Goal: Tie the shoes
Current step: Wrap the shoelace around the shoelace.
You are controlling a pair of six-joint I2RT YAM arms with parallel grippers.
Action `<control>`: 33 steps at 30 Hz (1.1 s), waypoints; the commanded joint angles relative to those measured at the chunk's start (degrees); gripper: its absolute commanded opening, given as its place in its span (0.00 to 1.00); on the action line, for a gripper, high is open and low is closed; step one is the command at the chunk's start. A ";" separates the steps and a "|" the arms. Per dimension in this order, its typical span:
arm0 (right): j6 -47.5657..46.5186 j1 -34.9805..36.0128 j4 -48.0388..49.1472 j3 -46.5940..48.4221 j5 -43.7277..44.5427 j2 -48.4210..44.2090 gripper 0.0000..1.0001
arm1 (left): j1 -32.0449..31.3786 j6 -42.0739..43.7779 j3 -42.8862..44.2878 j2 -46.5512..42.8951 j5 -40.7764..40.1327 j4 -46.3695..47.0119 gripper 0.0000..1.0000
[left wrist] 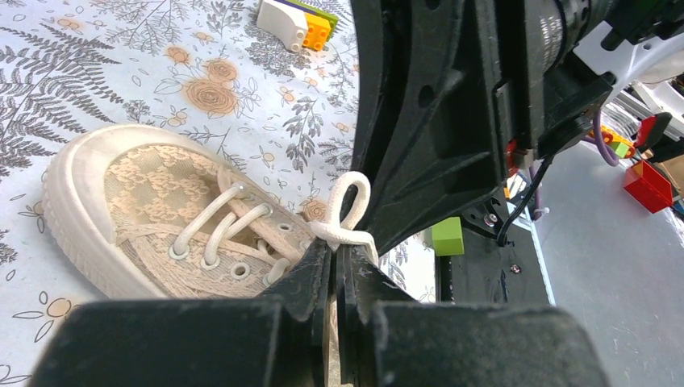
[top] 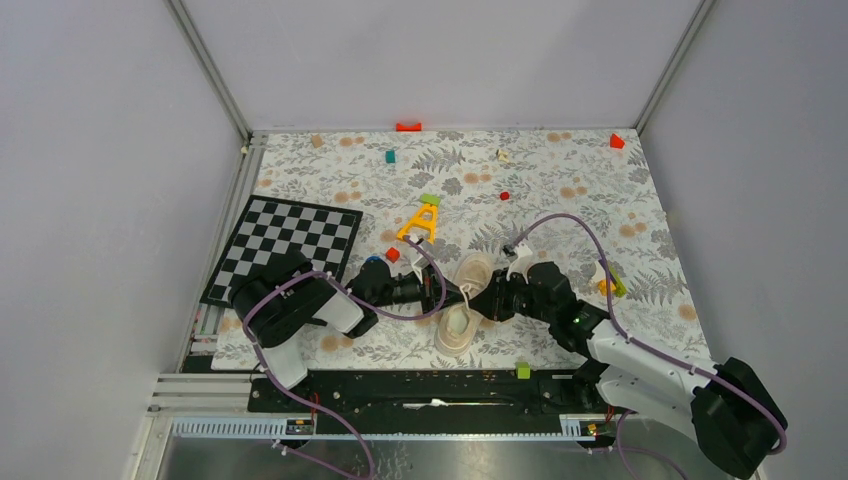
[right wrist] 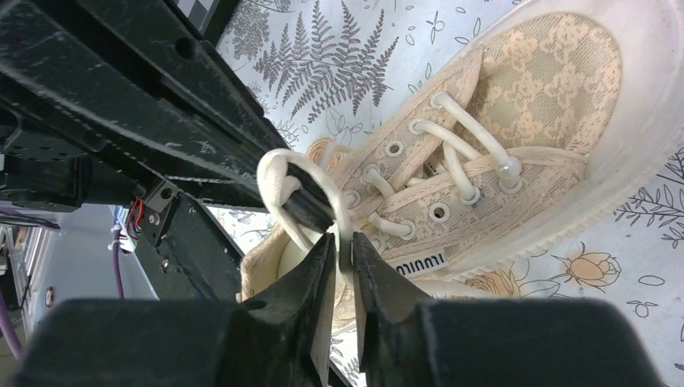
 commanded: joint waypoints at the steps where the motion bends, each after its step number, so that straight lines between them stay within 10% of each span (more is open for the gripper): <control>1: 0.11 0.11 0.56 -0.79 2.35 -3.83 0.22 | 0.34 -0.09 -0.23 0.71 -1.44 5.21 0.00; 18: -1.10 0.09 -1.78 -2.15 5.60 -8.90 0.65 | 0.32 -0.69 0.53 1.63 -0.91 5.21 0.00; 33: -8.40 1.62 -6.37 1.91 6.13 -8.83 0.69 | 0.32 -0.95 1.12 2.03 -0.83 5.21 0.00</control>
